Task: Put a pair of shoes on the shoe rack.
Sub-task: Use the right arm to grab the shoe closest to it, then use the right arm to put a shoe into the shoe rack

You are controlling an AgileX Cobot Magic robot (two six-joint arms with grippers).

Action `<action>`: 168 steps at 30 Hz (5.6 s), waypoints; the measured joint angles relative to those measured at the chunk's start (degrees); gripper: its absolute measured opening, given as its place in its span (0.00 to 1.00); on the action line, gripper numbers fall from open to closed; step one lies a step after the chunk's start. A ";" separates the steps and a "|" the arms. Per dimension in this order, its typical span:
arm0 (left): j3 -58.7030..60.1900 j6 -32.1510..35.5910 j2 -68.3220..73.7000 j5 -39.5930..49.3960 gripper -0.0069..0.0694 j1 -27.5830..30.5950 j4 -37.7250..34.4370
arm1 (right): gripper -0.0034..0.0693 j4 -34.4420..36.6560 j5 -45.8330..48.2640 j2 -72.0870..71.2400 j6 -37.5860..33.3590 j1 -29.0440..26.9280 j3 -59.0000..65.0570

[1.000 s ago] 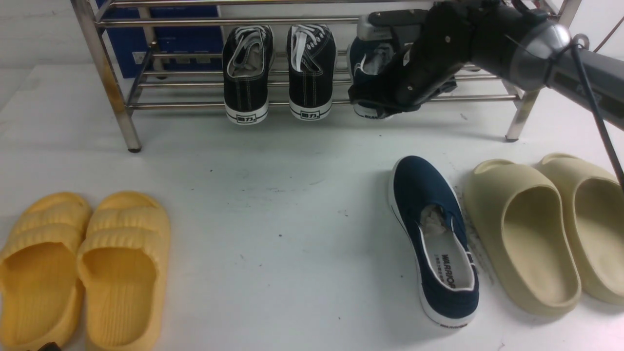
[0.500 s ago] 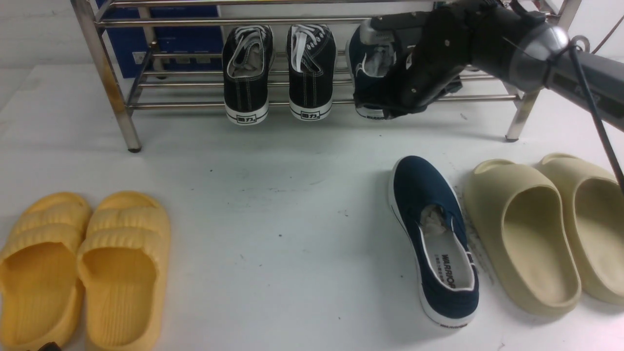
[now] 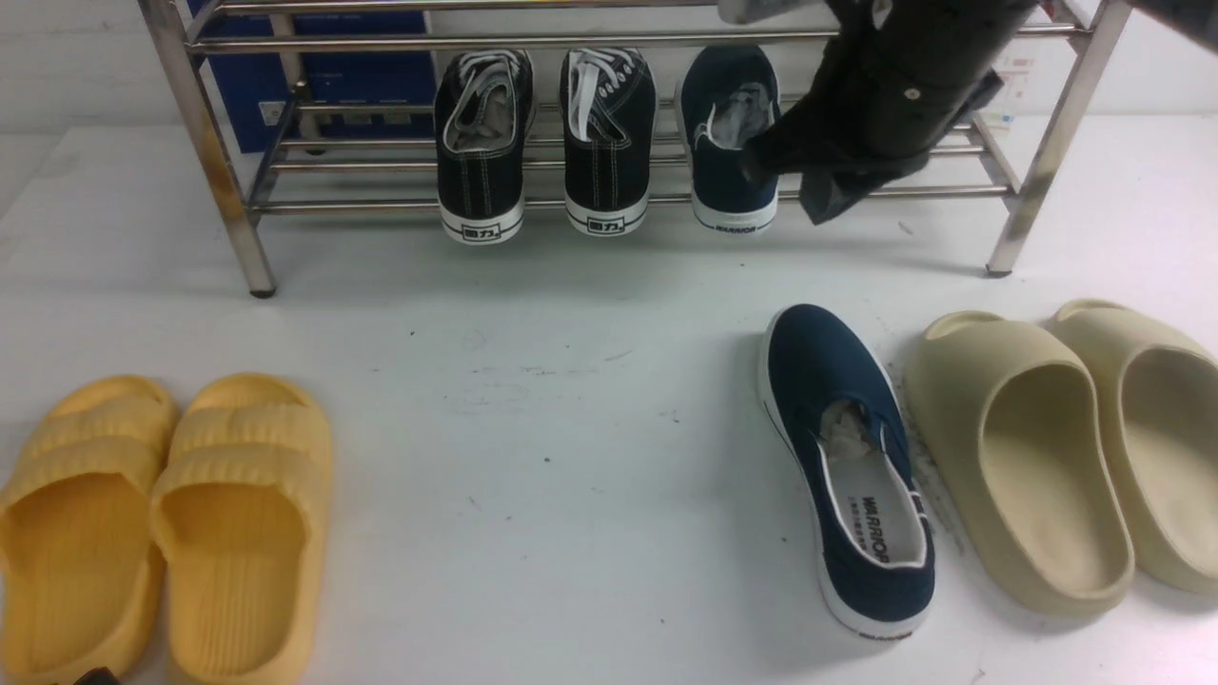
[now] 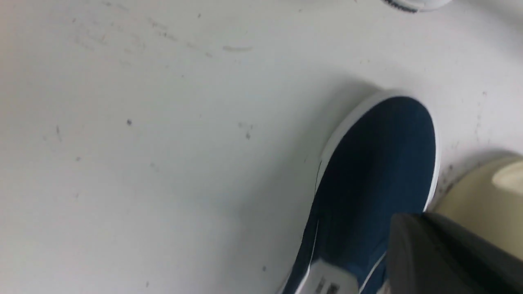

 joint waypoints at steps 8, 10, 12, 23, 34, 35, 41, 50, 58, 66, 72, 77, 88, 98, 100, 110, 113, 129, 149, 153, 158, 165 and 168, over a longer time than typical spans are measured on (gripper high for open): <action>0.00 0.00 0.00 0.00 0.40 0.00 0.00 | 0.19 0.91 -7.49 -14.14 7.77 1.46 29.34; 0.00 0.00 0.00 0.00 0.40 0.00 0.00 | 0.24 1.77 -11.41 -15.07 8.74 1.75 34.98; 0.00 0.00 0.00 0.00 0.40 0.00 0.00 | 0.31 2.87 -15.02 -15.14 9.15 2.03 38.15; 0.00 0.00 0.00 0.00 0.40 0.00 0.00 | 0.67 6.18 -25.24 -7.86 9.35 3.24 42.86; 0.00 0.00 0.00 0.00 0.40 0.00 0.00 | 0.53 5.66 -26.32 -0.87 9.35 5.44 42.62; 0.00 0.00 0.00 0.00 0.40 0.00 0.00 | 0.51 5.51 -26.19 -0.80 9.35 5.44 42.63; 0.00 0.00 0.00 0.00 0.40 0.00 0.00 | 0.12 6.07 -24.34 -1.51 9.35 5.44 42.38; 0.00 0.00 0.00 0.00 0.40 0.00 0.00 | 0.10 7.56 -15.91 -11.03 9.82 5.26 40.79; 0.00 0.00 0.00 0.00 0.40 0.00 0.00 | 0.10 4.45 -16.03 -9.59 8.58 -1.39 31.51; 0.00 0.00 0.00 0.00 0.40 0.00 0.00 | 0.10 4.43 -16.14 1.30 3.55 -9.31 18.64; 0.00 0.00 0.00 0.00 0.40 0.00 0.00 | 0.10 6.75 -15.45 10.68 1.06 -12.78 6.19; 0.00 -0.06 0.00 0.00 0.40 0.00 0.00 | 0.10 9.49 -13.08 20.88 -1.19 -14.78 -7.41; 0.00 -0.06 0.00 0.00 0.40 0.00 0.00 | 0.10 10.46 -8.64 31.93 -1.80 -15.21 -26.15; 0.00 -0.06 0.00 0.00 0.40 0.00 0.00 | 0.10 8.22 -6.18 32.48 -3.31 -15.21 -27.40; 0.00 -0.06 0.00 0.00 0.40 0.00 0.00 | 0.10 8.22 -6.06 32.33 -3.58 -15.21 -27.40; 0.00 -0.06 0.00 0.00 0.40 0.00 0.00 | 0.10 8.22 -6.93 32.29 -5.15 -15.21 -30.79; 0.00 -0.06 0.00 0.00 0.40 0.00 0.00 | 0.10 8.22 -7.30 32.29 -5.15 -15.21 -30.79; 0.00 -0.06 0.00 0.00 0.40 0.00 0.00 | 0.12 6.84 -9.43 33.65 -5.45 -15.56 -30.79; 0.00 -0.06 0.00 0.00 0.40 0.00 0.00 | 0.38 5.63 -11.41 32.53 -5.69 -15.56 -31.33; 0.00 -0.06 0.00 0.00 0.40 0.00 0.00 | 0.39 5.78 -10.89 32.11 -5.69 -15.56 -31.33; 0.00 -0.06 0.00 0.00 0.40 0.00 0.00 | 0.40 6.05 -8.91 31.12 -5.69 -15.56 -31.33; 0.00 -0.06 0.00 0.00 0.40 0.00 0.00 | 0.40 6.46 -0.30 25.36 -5.69 -15.56 -31.39; 0.00 -0.06 0.00 0.00 0.40 0.00 0.00 | 0.40 6.63 0.89 22.93 -5.69 -15.56 -31.39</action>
